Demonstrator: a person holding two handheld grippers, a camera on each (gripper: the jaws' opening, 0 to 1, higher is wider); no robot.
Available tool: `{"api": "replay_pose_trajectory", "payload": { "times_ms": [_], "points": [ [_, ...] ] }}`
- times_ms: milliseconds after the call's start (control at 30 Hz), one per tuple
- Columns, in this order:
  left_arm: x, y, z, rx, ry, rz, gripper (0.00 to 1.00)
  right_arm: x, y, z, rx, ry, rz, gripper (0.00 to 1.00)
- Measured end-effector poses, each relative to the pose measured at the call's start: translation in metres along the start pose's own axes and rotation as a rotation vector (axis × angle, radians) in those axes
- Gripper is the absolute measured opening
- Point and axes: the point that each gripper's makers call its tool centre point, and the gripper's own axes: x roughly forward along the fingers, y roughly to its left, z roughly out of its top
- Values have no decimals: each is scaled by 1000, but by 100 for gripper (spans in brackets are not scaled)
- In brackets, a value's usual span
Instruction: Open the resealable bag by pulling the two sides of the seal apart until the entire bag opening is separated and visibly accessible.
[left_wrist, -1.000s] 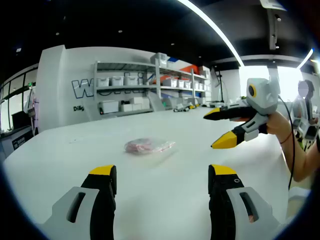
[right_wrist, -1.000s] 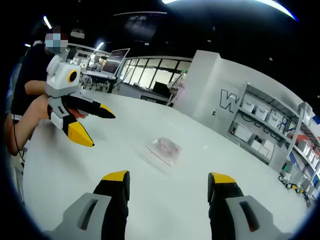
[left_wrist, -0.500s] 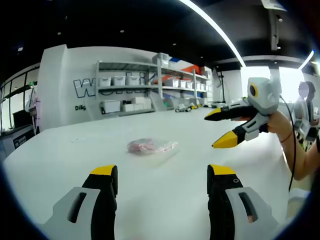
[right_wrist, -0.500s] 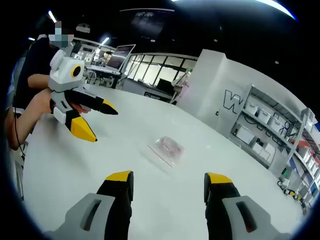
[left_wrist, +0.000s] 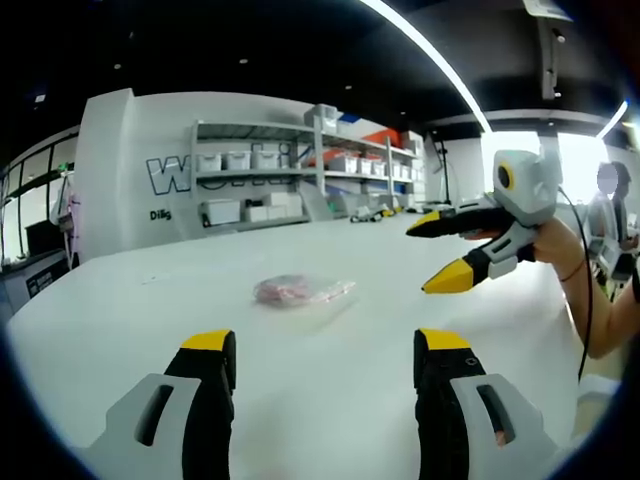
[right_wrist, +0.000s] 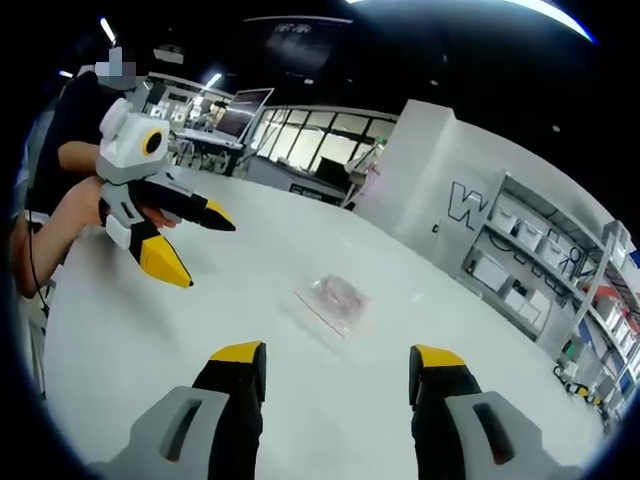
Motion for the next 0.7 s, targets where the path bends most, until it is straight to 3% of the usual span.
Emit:
{"api": "replay_pose_trajectory", "payload": {
  "times_ms": [700],
  "points": [
    [0,-3,1,-4,-4,-7,71,2,4,4,-22,4,17,52]
  ]
}}
